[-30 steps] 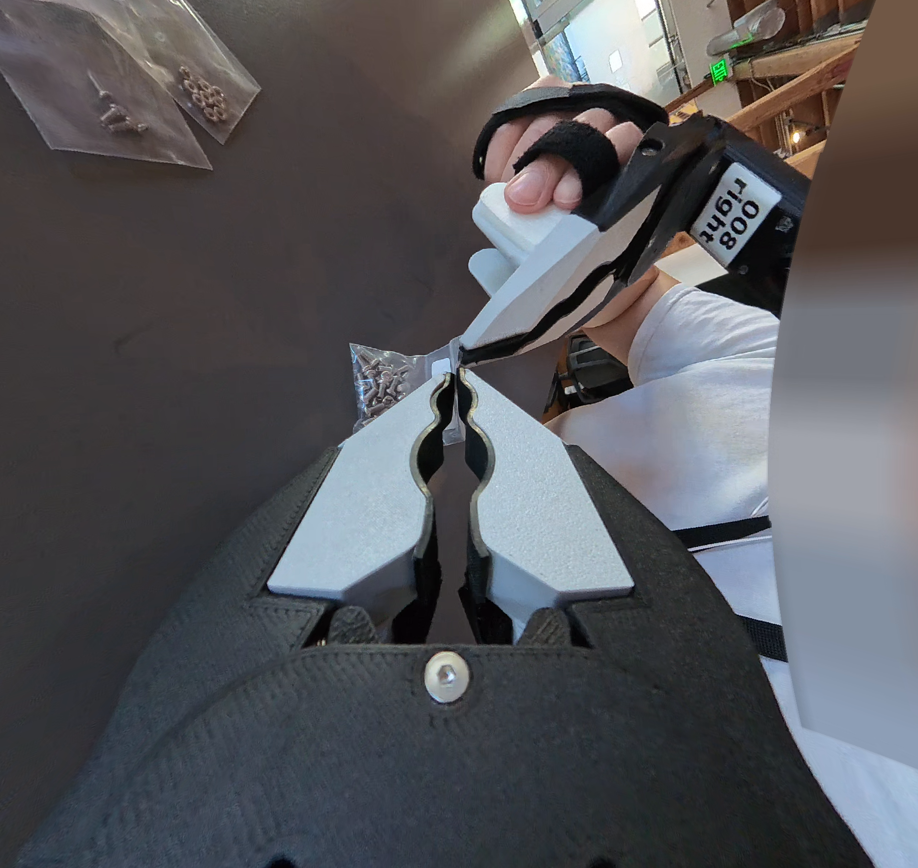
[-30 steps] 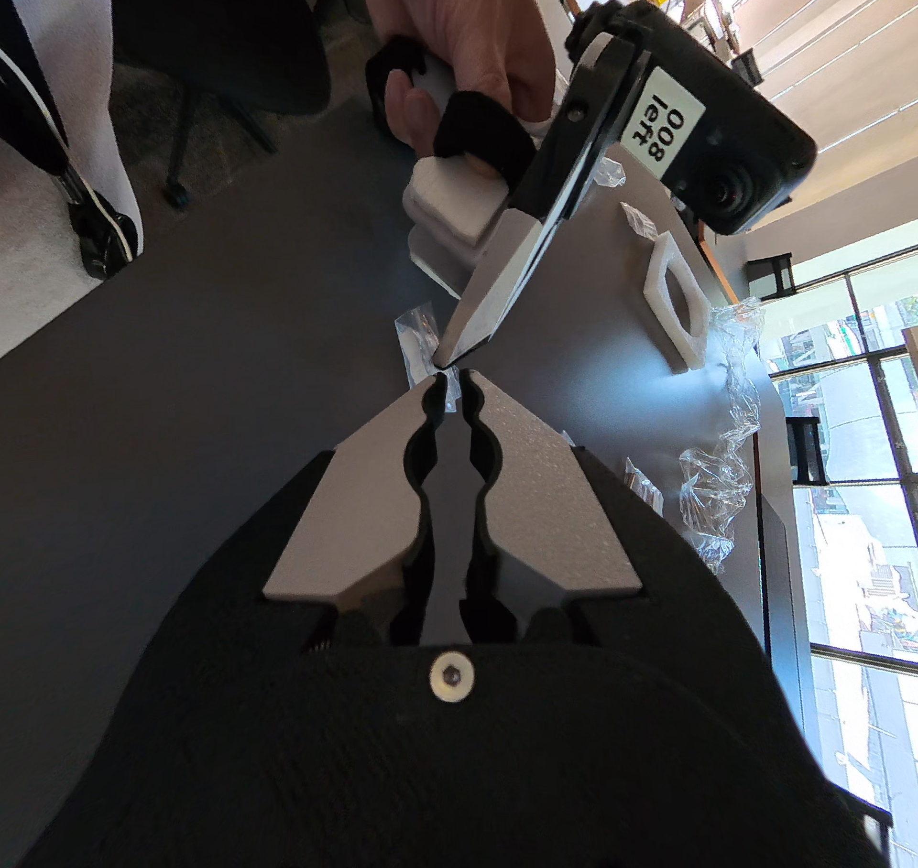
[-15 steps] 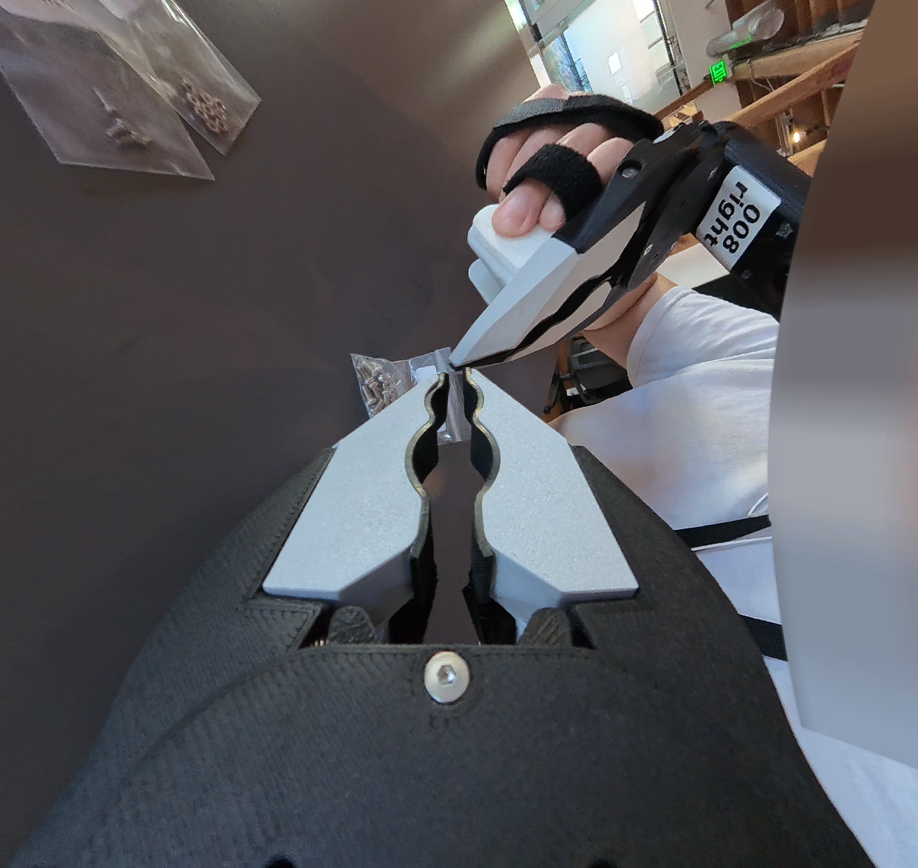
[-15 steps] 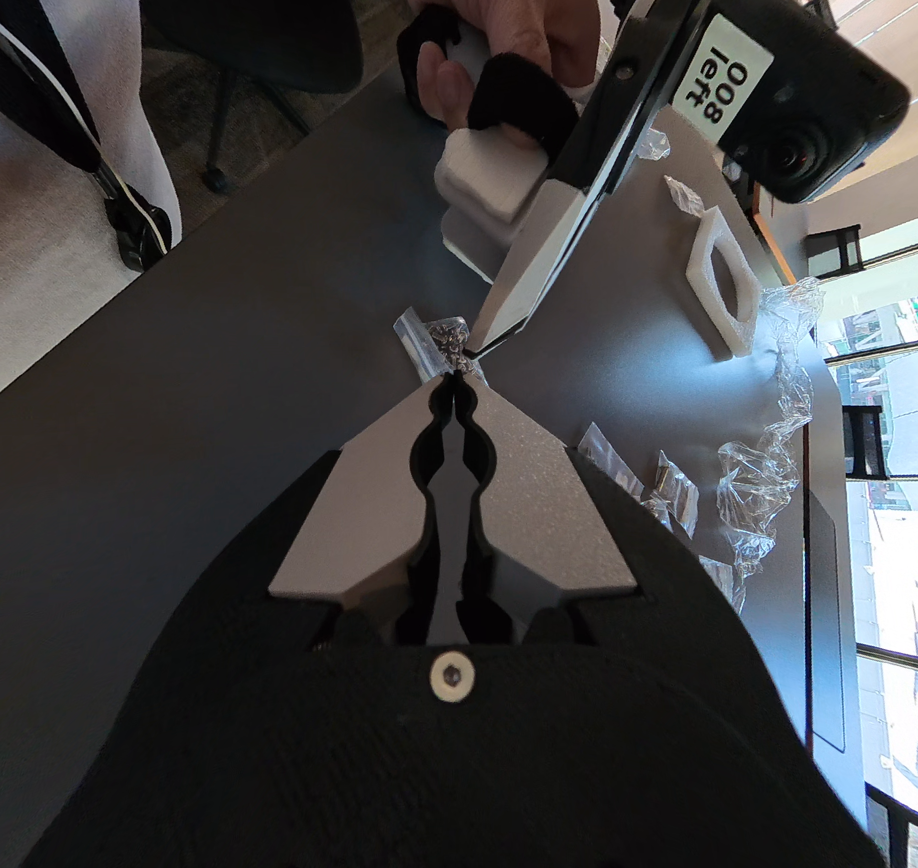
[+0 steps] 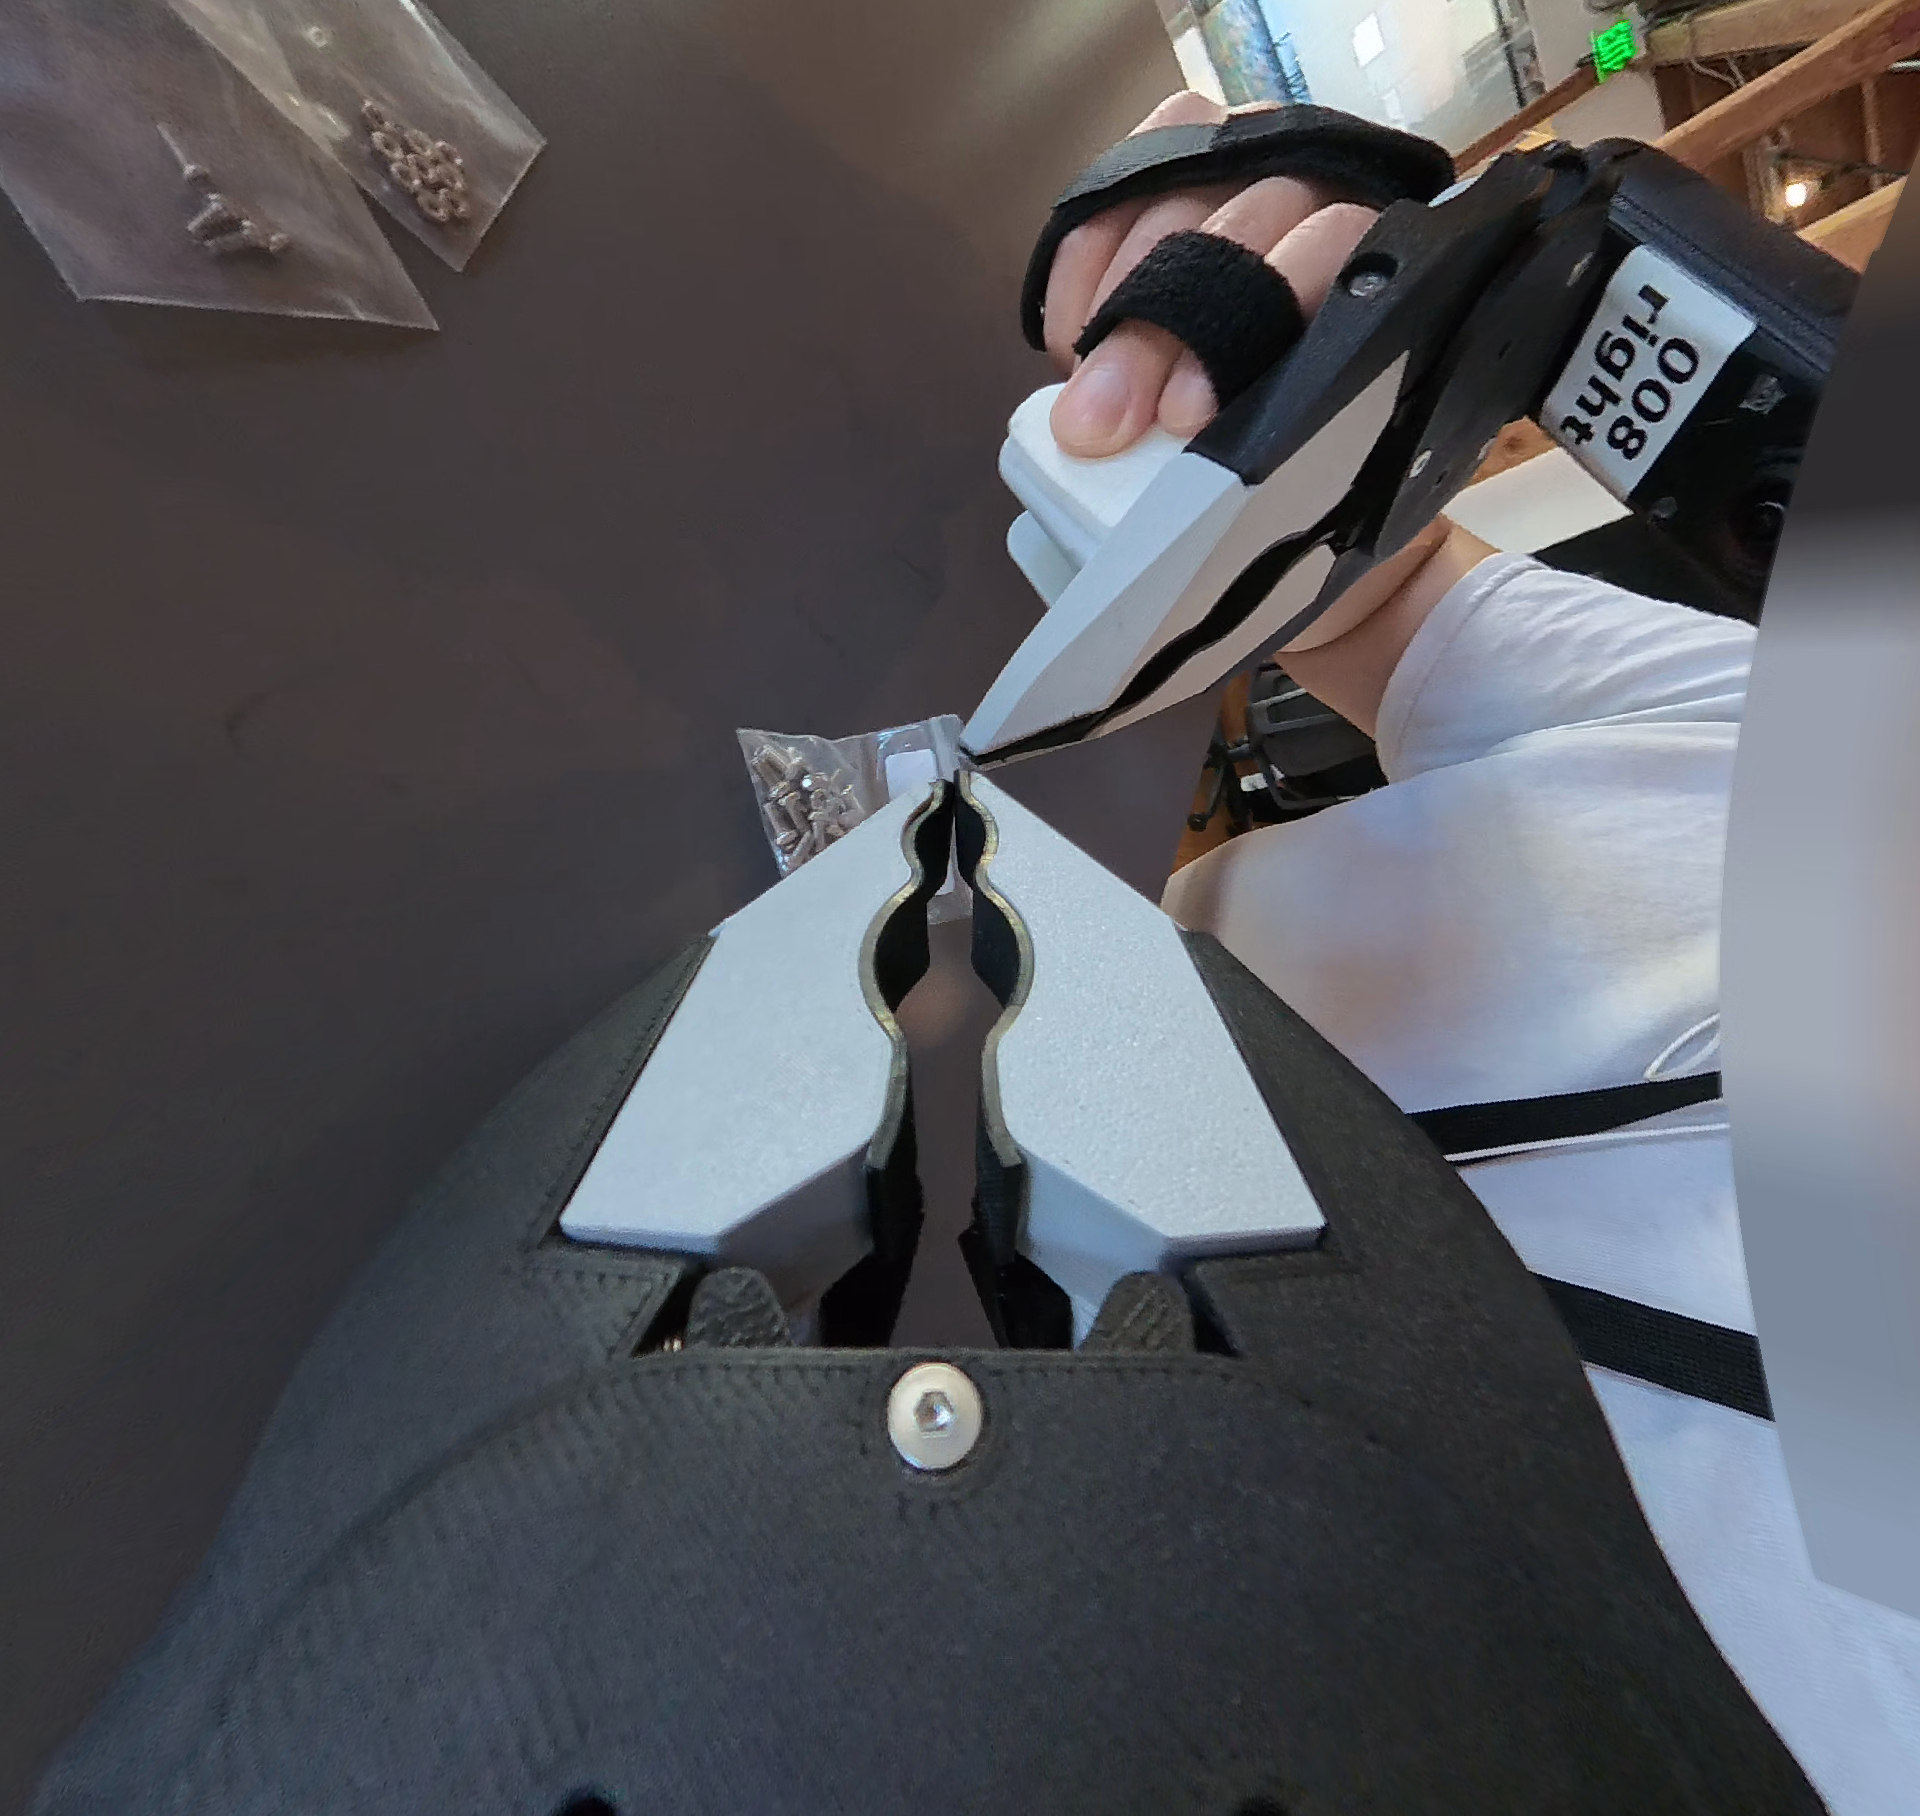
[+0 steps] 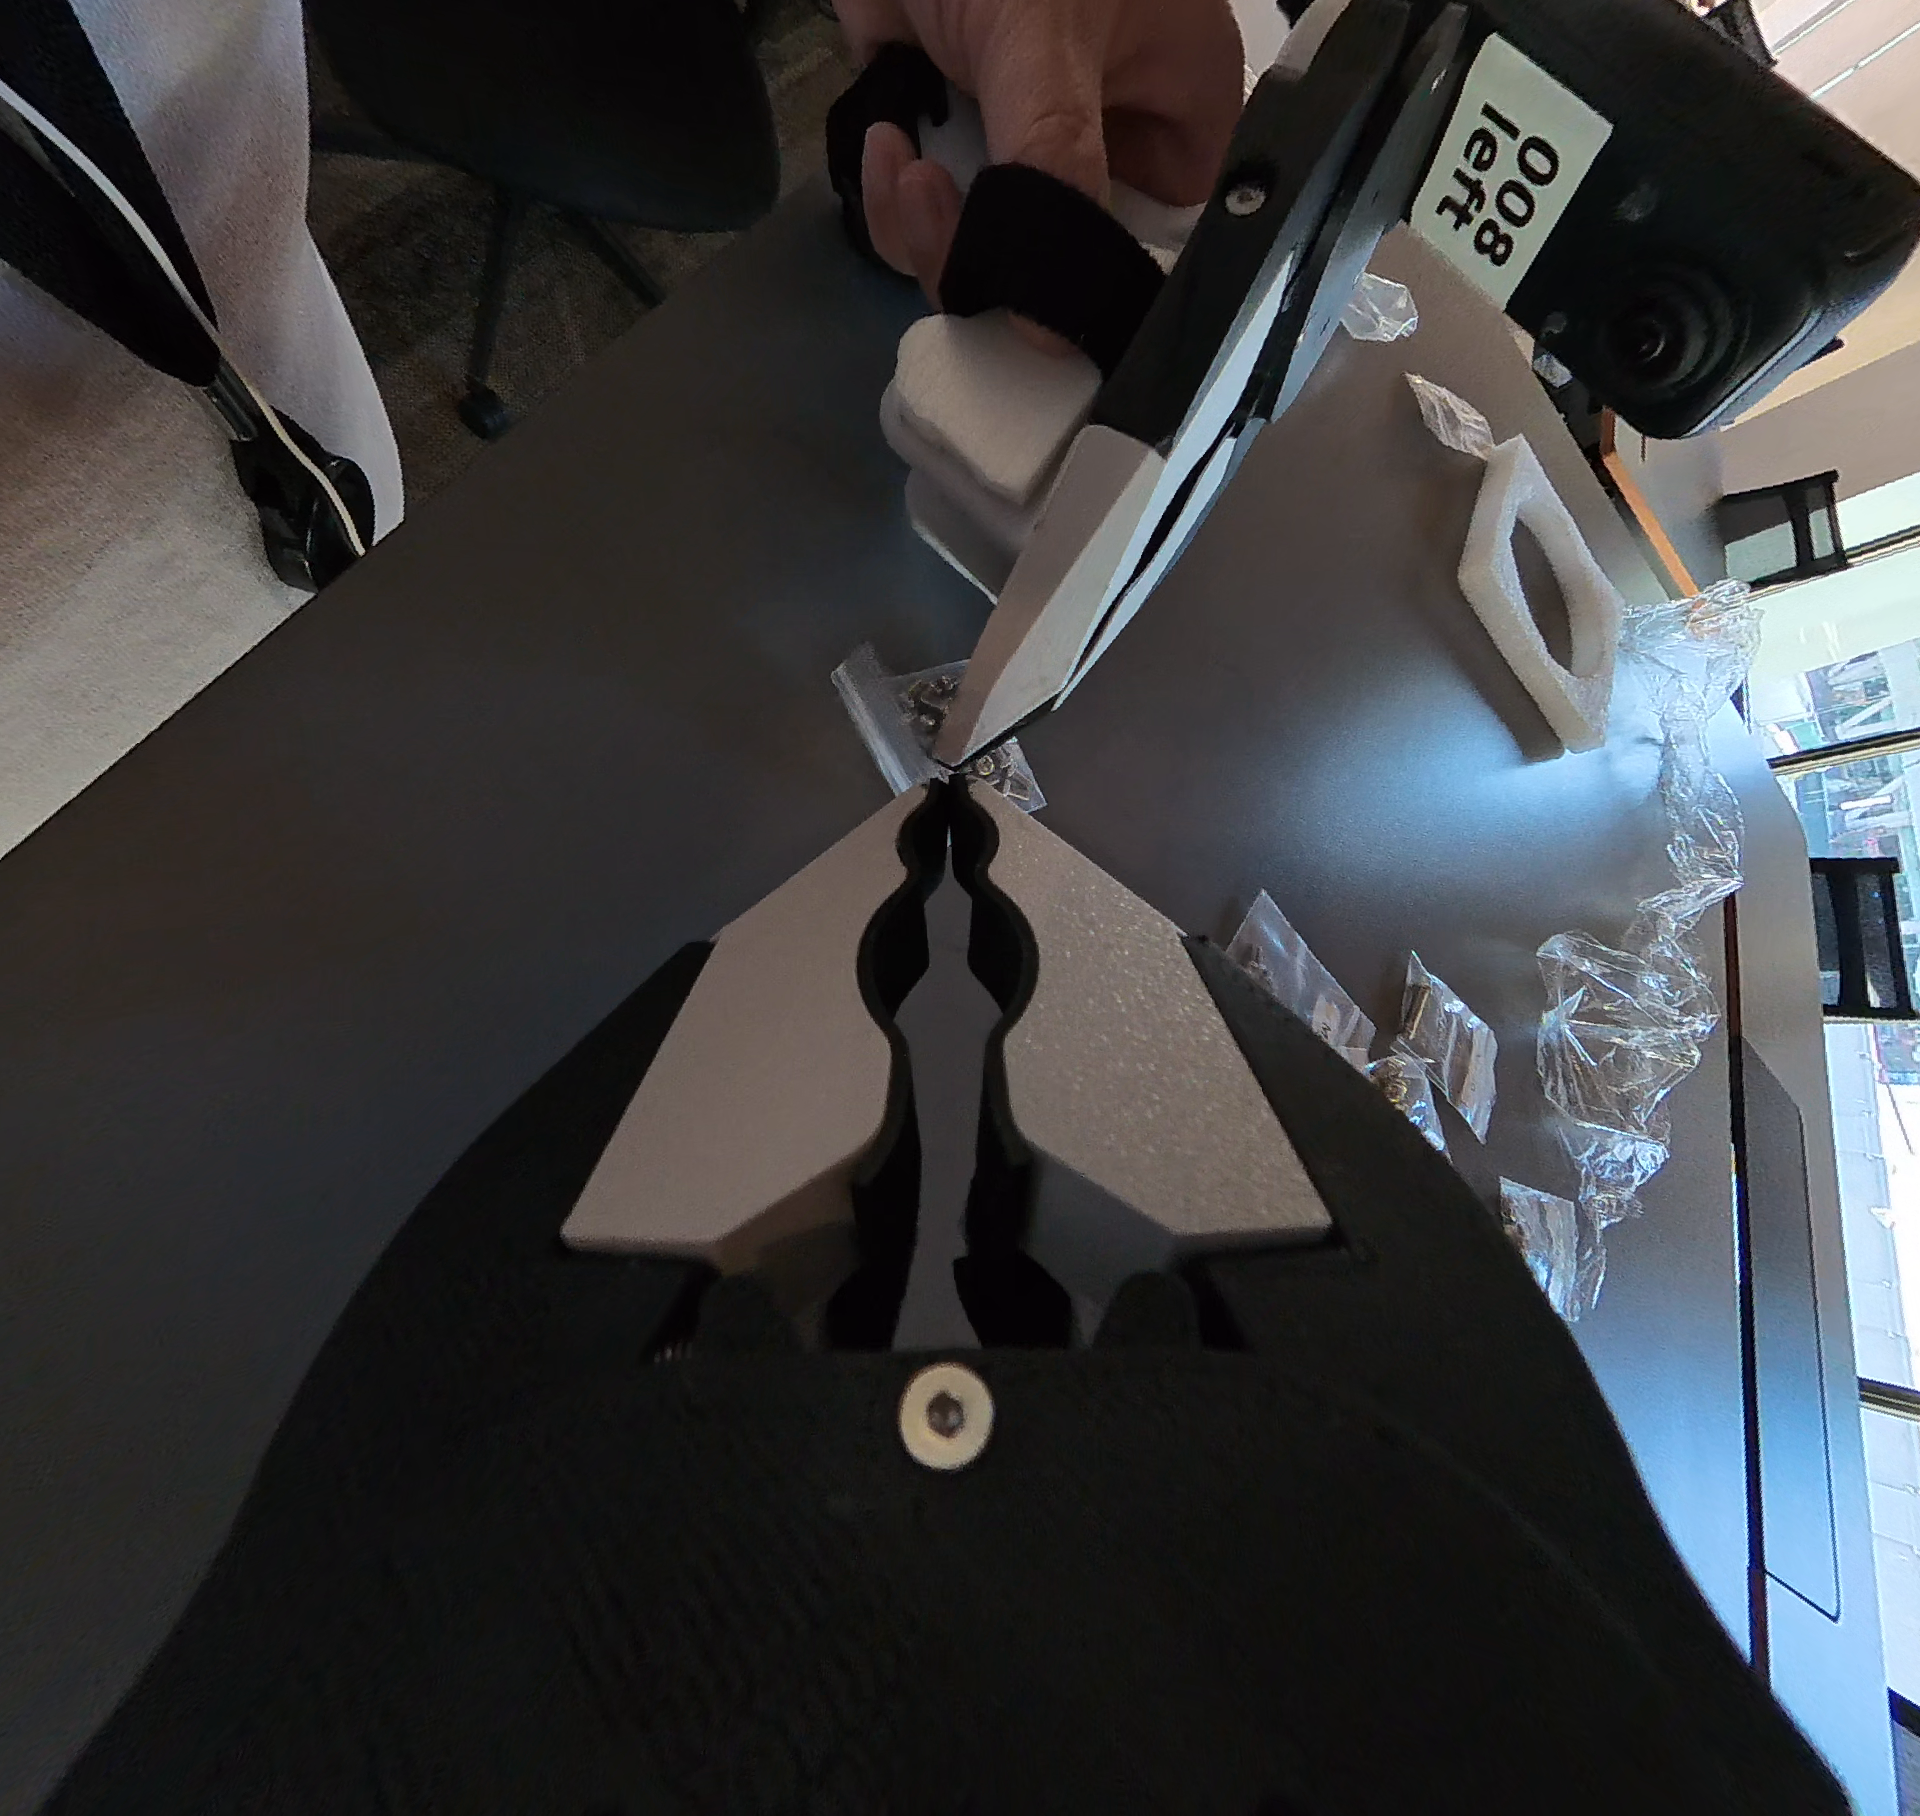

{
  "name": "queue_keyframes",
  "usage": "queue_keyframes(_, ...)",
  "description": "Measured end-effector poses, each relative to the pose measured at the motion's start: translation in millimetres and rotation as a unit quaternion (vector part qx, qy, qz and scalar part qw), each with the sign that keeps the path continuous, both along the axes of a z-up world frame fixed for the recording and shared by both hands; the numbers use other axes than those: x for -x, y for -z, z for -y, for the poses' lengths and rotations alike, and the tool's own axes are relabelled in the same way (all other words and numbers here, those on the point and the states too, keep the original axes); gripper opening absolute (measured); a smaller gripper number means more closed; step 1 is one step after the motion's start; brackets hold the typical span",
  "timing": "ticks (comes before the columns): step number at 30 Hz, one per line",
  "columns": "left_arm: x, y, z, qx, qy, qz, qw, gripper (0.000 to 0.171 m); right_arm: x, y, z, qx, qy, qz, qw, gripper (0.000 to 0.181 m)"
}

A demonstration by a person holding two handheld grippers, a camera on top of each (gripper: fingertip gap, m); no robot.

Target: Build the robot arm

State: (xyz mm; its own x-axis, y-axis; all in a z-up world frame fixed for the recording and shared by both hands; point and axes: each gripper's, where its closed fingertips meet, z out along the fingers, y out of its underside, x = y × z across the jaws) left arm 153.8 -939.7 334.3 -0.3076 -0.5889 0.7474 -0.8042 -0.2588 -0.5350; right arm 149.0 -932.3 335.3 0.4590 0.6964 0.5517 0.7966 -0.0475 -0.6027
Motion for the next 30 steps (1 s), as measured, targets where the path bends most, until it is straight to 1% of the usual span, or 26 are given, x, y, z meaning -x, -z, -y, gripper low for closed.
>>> queue_keyframes(12,2.1,4.7,2.0,-0.015,-0.001,-0.005,1.0,0.0,-0.4,2.0,2.5,0.018,-0.001,-0.013,1.0,0.0)
queue_keyframes(16,3.9,6.0,4.9,-0.023,0.008,-0.006,1.0,0.0,-0.1,3.0,3.2,0.022,-0.001,-0.013,1.0,0.0)
queue_keyframes(23,3.2,4.6,5.1,-0.017,0.005,-0.006,1.0,0.0,1.2,0.1,2.7,0.027,0.003,-0.023,0.999,0.0)
queue_keyframes(24,2.5,2.8,5.0,-0.007,0.002,-0.005,1.0,0.001,1.0,-0.2,2.1,0.026,0.005,-0.023,0.999,0.0)
queue_keyframes(27,2.9,-1.1,5.8,0.016,0.002,-0.002,1.0,0.011,2.0,-1.5,0.9,0.027,0.007,-0.029,0.999,0.0)
queue_keyframes(30,2.5,1.3,5.4,0.001,0.003,-0.002,1.0,0.009,2.7,-2.1,0.1,0.027,0.009,-0.029,0.999,0.0)
